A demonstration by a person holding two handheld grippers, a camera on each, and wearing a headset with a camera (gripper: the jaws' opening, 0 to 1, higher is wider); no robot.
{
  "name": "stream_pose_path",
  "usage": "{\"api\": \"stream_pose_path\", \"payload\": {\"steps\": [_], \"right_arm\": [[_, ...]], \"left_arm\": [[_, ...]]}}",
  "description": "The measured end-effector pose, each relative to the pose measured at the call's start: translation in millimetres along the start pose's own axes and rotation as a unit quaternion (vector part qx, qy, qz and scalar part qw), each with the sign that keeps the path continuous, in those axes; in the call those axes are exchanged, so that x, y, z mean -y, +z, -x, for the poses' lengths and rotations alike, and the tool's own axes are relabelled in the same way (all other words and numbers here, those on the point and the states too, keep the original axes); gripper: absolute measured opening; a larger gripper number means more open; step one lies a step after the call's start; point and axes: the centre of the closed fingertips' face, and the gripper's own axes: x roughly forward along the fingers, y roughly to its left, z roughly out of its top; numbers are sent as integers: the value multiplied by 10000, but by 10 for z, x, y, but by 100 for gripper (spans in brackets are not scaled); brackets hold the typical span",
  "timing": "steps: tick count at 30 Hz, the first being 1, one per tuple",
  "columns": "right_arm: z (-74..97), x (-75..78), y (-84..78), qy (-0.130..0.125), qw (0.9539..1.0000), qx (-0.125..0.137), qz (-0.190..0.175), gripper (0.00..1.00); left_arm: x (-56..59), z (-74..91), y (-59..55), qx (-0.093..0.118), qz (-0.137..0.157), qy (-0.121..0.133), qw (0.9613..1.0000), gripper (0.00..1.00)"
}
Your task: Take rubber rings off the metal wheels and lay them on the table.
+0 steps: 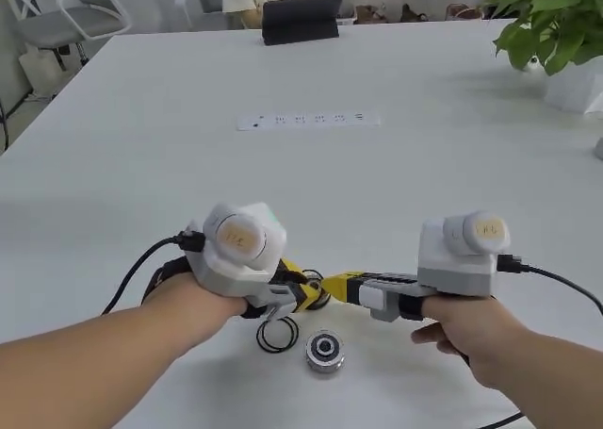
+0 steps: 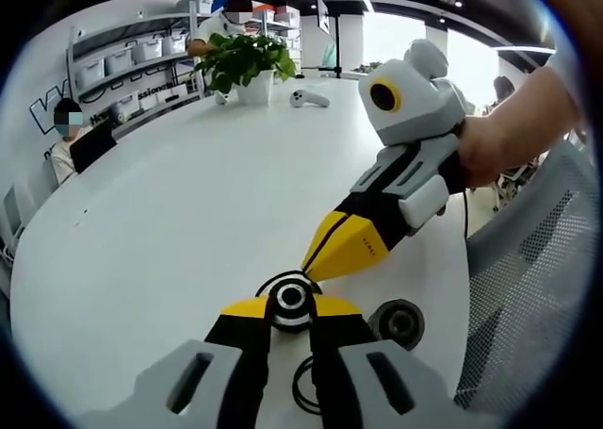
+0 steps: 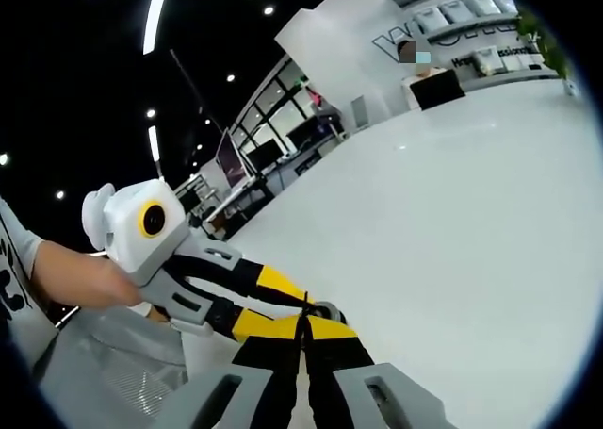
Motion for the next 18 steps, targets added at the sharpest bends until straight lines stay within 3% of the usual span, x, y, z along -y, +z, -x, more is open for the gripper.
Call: {"api": "stream_pose_path", "payload": {"steps": [18], "right_arm": [[42,-76,67,142,9998,99,-52,0]], "left_arm": [[119,315,98,370,-122,-190,9991,24]]}}
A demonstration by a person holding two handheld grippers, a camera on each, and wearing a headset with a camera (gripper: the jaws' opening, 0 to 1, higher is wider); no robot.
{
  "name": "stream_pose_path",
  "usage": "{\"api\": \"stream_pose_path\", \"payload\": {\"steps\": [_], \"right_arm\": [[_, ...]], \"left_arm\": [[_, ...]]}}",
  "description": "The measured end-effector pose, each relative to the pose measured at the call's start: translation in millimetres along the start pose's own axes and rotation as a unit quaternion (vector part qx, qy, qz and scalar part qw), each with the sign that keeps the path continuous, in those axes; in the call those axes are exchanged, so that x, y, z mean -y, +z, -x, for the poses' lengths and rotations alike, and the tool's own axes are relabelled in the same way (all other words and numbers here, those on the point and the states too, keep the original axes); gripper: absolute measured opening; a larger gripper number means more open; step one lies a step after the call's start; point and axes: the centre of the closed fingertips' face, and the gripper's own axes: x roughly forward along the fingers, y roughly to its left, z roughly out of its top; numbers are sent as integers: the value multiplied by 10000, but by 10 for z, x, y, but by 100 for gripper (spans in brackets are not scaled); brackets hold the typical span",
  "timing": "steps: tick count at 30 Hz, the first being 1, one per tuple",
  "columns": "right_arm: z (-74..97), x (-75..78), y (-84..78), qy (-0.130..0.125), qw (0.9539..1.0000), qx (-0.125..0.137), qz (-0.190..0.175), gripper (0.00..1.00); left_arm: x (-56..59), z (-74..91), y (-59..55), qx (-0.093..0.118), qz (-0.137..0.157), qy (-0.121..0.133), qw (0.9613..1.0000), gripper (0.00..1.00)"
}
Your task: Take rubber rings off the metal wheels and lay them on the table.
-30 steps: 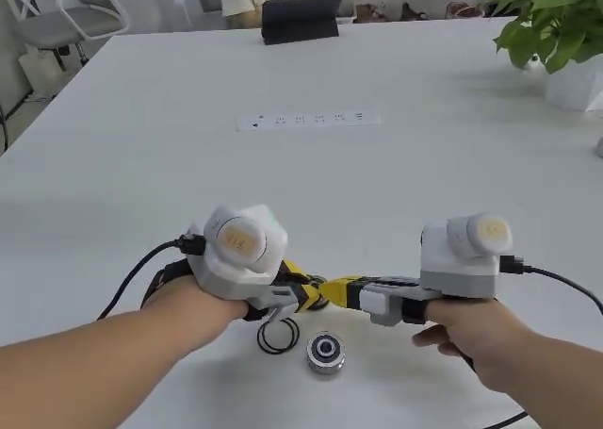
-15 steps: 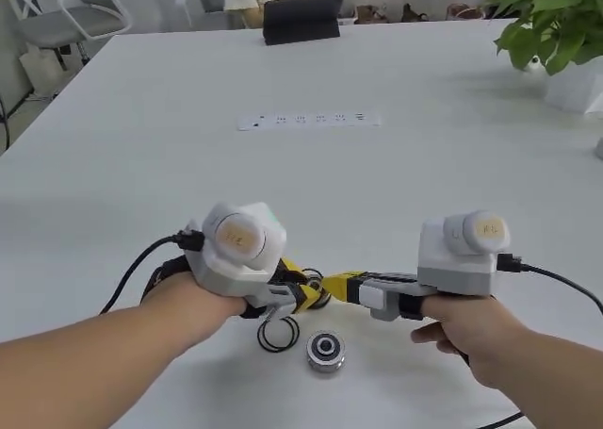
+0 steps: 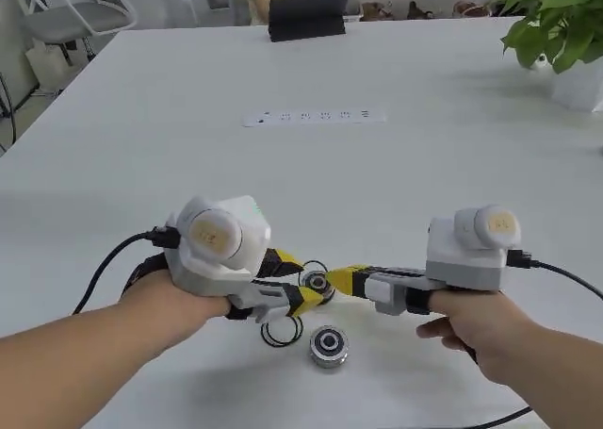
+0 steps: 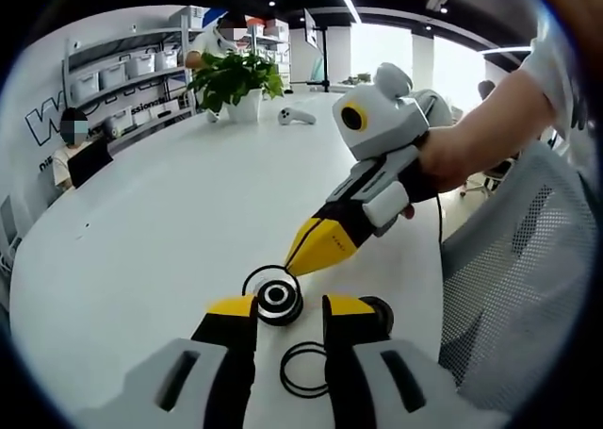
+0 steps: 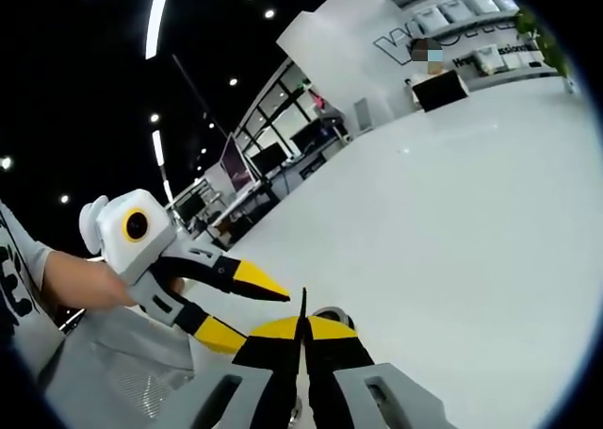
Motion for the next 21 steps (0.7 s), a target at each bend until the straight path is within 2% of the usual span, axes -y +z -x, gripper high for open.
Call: {"api": "stream_pose_path", "payload": {"steps": [6,12,21], "right_arm": [[-1,-89,30,127,9999,21,5,0],[-10,-158,36,231,9997,19,-18,0],[-33,-248,12,346,9994,-47,-16,0]], "left_arm": [[59,145,50,147,-61,-60,9999,31],[53,275,72,268,64,-28,9996,38],[55,455,33,340,203,19,9992,49]]}}
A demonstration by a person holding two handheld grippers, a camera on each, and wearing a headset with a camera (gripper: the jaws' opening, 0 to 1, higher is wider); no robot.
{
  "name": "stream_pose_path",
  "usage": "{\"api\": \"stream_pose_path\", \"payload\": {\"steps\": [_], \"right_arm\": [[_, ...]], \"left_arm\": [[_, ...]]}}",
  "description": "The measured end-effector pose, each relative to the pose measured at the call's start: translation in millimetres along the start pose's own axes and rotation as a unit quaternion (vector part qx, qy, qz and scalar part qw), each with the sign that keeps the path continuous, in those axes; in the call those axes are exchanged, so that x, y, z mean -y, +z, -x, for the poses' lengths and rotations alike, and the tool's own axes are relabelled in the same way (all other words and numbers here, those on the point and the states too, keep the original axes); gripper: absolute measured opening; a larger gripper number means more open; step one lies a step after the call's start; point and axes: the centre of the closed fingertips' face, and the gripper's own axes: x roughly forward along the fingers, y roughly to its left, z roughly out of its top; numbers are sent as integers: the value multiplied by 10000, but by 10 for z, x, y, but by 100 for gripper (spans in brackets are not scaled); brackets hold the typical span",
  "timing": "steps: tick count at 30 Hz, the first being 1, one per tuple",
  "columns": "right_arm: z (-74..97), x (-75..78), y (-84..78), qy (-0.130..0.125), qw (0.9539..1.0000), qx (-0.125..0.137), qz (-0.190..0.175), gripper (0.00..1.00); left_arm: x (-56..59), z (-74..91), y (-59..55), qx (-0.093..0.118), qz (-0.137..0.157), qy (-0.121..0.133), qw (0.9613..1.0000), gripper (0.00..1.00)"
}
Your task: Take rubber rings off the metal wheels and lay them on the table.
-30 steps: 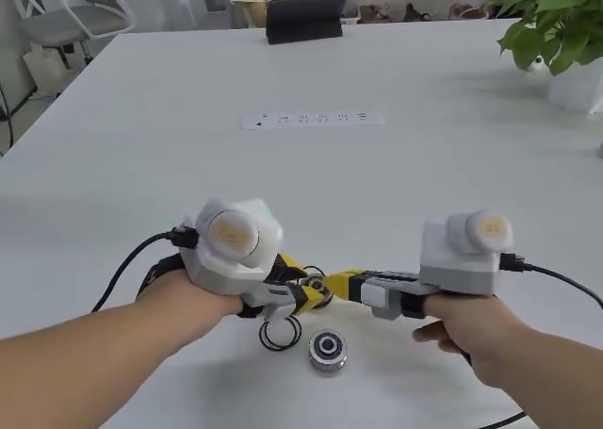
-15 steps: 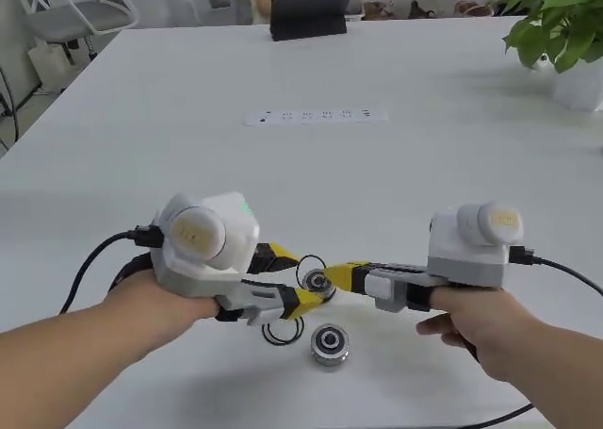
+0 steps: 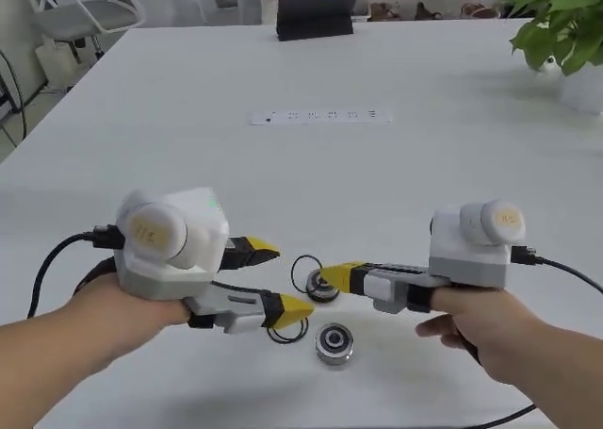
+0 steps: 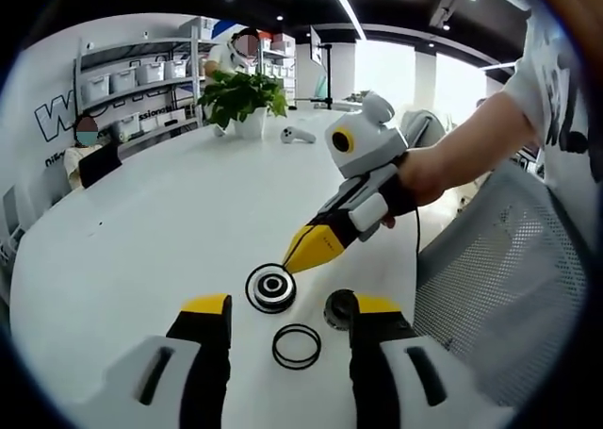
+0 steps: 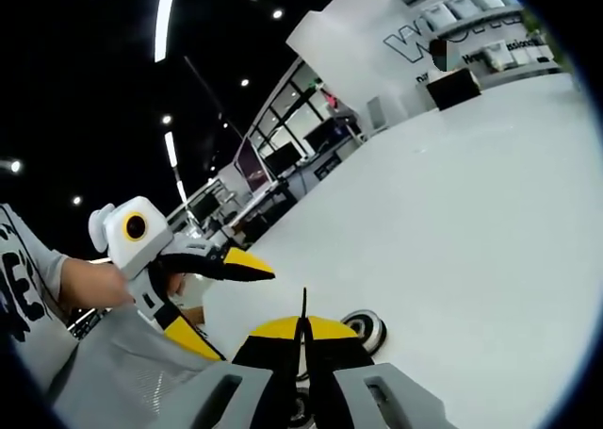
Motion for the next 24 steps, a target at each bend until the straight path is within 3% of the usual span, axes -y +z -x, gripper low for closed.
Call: {"api": "stream_pose_path", "payload": {"steps": [8,13,24], "right_arm": [[-56,-87,-74,155,9997,-179,-77,0],[-96,-115,-145,225,9991,-327,-120,0],[-202,-241,-293,438,9966,-684,-162,0]], "left_arm": [[-23,160,-59,17,43,74,10000,56],[-37,272,-155,-29,130,138,9998,60],[-18,383,-233,-86,190,226,9995,66]]}}
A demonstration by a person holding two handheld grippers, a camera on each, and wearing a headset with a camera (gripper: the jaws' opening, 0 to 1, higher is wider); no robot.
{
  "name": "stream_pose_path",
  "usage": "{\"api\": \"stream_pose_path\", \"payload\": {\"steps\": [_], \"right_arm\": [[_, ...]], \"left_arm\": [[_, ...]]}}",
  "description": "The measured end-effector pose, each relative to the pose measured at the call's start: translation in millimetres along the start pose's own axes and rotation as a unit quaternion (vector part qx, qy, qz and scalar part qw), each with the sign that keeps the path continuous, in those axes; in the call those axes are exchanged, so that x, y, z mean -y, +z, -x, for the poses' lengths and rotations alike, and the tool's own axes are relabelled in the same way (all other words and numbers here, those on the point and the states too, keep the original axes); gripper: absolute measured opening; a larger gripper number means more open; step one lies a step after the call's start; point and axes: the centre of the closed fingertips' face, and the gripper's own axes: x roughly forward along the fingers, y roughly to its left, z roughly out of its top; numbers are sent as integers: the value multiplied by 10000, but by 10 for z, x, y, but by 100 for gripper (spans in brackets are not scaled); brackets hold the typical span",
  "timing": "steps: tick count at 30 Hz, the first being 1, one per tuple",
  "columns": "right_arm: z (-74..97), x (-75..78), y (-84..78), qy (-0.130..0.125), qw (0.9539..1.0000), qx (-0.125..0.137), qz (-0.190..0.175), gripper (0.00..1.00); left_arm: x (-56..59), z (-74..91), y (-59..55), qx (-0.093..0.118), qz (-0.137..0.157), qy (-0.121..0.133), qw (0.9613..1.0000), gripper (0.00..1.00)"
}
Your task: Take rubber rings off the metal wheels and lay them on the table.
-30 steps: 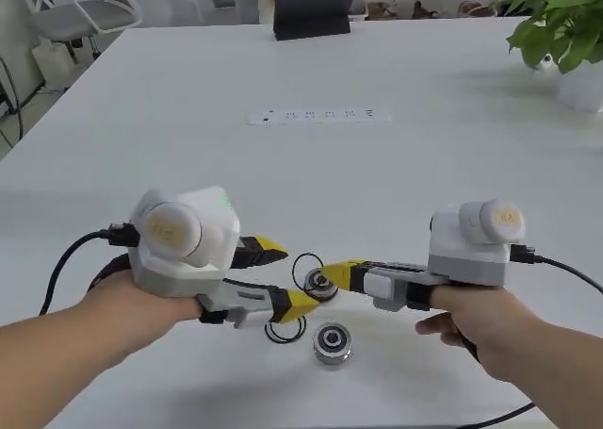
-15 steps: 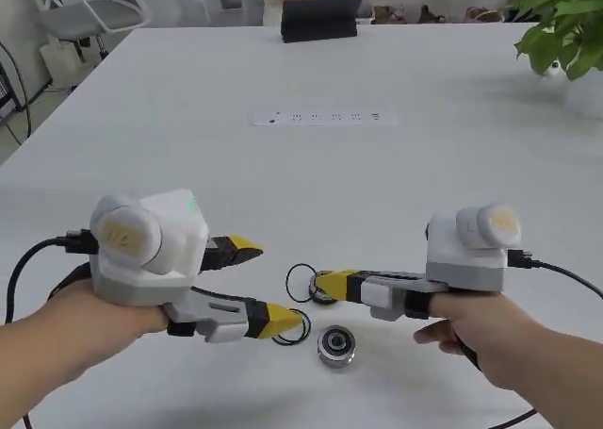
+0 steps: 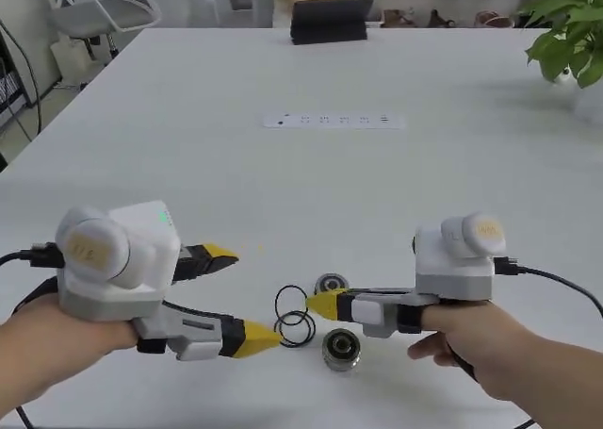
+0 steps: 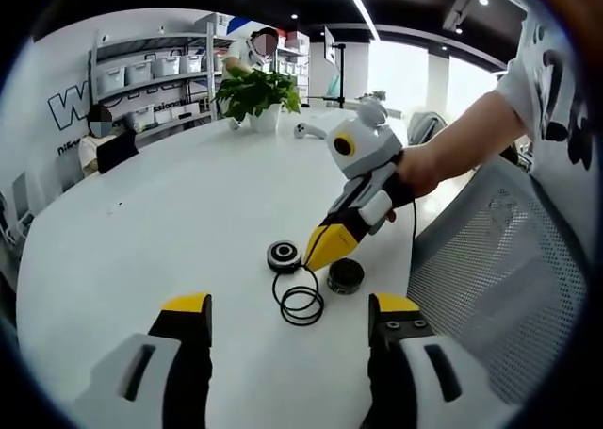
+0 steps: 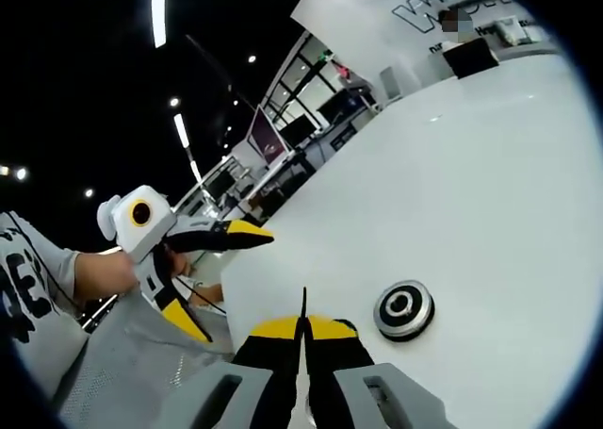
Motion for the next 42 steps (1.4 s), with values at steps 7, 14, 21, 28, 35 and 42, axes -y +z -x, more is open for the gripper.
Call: {"api": "stream_pose_path", "payload": {"steps": [7,14,21,28,35,42], "right_arm": [[-73,-5,-89,12,9998,-218,-26,0],[-126,7,-157,1,9991,-412,-49,0],[-155,31,-210,-110,9980,-601,160,0],[-135,101,-271,-336,9944,-816,583,5],[-94,144,-283,-467,9909,-910,872,11],[-46,118,-251,-469,9891,-882,1080,14]], "left_arm": [[-22,44,-17,-10,14,45,10000,67],[-55,67,-66,-46,52,81,9999,67],[-70,71,-85,-62,64,93,9999,67],[-73,67,-124,-111,94,91,9999,66],[-55,60,-141,-156,105,66,9998,66],[-56,42,-146,-194,90,43,9998,66]]}}
